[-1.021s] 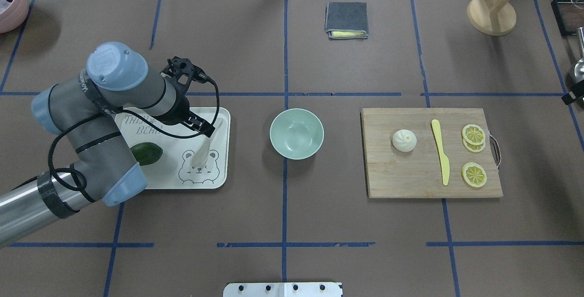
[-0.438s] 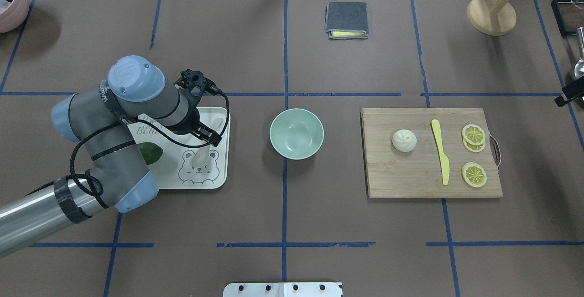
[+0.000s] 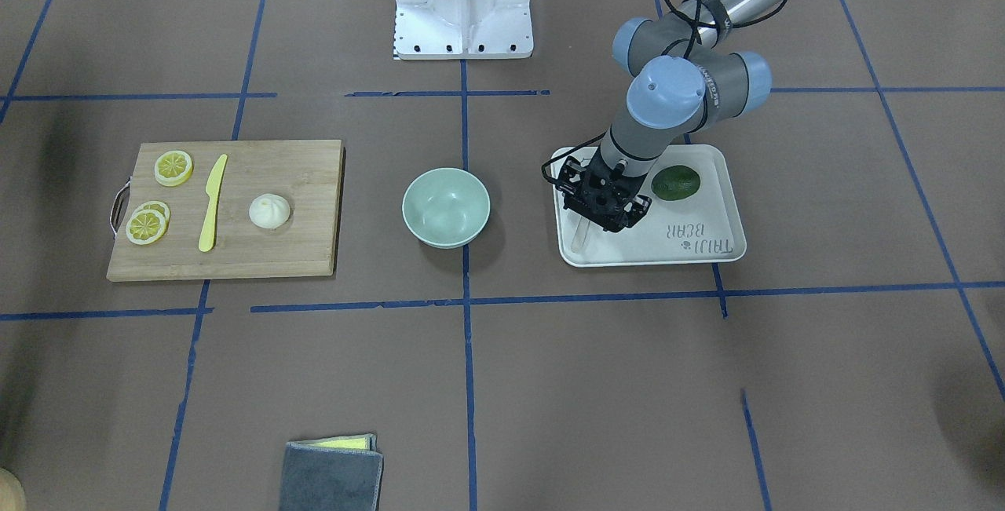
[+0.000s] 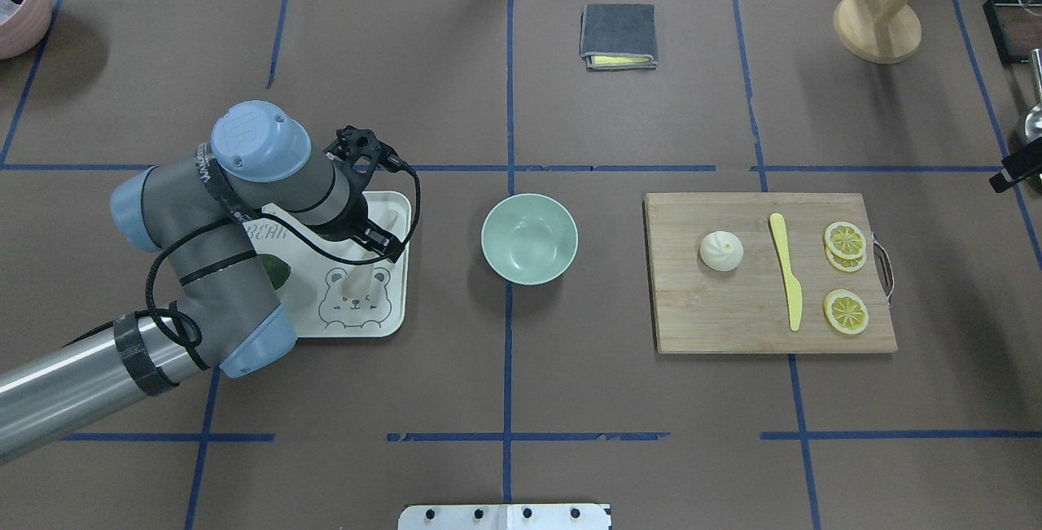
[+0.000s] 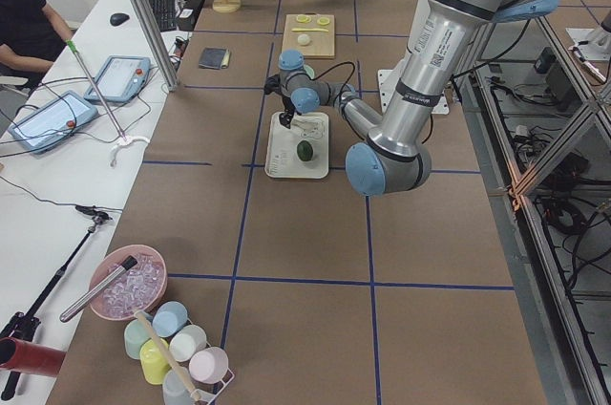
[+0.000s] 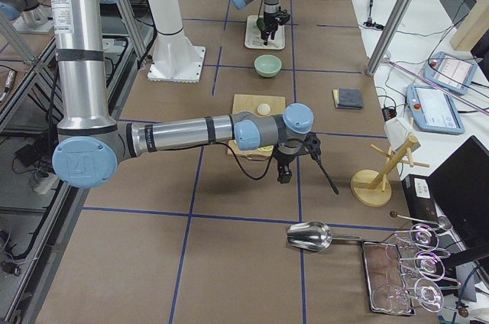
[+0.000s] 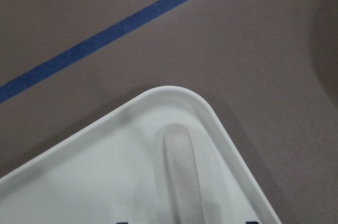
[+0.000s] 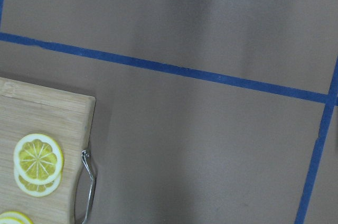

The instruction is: Put spoon and bun in bowl

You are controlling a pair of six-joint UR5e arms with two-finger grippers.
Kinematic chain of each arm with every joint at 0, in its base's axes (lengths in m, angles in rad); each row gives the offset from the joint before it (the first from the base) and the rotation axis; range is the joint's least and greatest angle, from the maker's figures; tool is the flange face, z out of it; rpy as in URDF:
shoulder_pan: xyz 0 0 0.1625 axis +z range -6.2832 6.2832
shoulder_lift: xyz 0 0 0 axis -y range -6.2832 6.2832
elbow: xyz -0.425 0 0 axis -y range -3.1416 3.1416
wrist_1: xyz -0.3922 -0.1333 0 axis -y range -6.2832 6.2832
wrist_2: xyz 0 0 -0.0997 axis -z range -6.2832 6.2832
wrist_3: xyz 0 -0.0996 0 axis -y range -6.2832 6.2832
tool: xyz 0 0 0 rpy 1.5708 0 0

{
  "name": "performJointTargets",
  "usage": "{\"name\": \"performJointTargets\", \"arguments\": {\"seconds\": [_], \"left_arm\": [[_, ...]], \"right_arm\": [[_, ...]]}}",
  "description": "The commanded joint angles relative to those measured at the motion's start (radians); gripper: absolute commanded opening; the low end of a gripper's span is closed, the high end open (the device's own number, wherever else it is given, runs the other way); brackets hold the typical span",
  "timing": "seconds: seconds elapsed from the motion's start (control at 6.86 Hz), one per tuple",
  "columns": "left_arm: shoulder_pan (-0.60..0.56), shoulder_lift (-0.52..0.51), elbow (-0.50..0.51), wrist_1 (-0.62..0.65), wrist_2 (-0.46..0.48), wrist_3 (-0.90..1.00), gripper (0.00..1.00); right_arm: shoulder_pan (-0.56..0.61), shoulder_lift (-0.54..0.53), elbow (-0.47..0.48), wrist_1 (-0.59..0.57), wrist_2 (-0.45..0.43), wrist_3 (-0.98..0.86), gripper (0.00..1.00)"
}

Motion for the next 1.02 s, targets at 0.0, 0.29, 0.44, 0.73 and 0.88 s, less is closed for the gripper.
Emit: {"name": "performJointTargets", "arguments": {"seconds": [0.0, 0.29, 0.44, 0.73, 0.88], "left_arm": [[0.001, -0.002, 0.003, 0.001, 0.002, 0.003, 0.31], [0.000, 0.000, 0.002, 0.002, 0.002, -0.009, 0.00], [0.000, 0.000, -0.005, 0.002, 0.000, -0.012, 0.00], [-0.031, -0.002, -0.116, 0.011, -0.002, -0.017, 0.00], [-0.034, -0.024, -0.133, 0.001, -0.002, -0.073, 0.00]], "right_arm": [[0.000, 0.000, -0.002, 0.000, 0.000, 0.000, 1.00], [0.000, -0.002, -0.002, -0.002, 0.001, 0.002, 1.00], [0.000, -0.002, -0.002, 0.000, 0.001, 0.002, 1.00], [0.000, -0.002, 0.004, 0.000, 0.003, 0.003, 1.00], [0.000, -0.002, 0.007, 0.000, 0.004, 0.009, 1.00]]}}
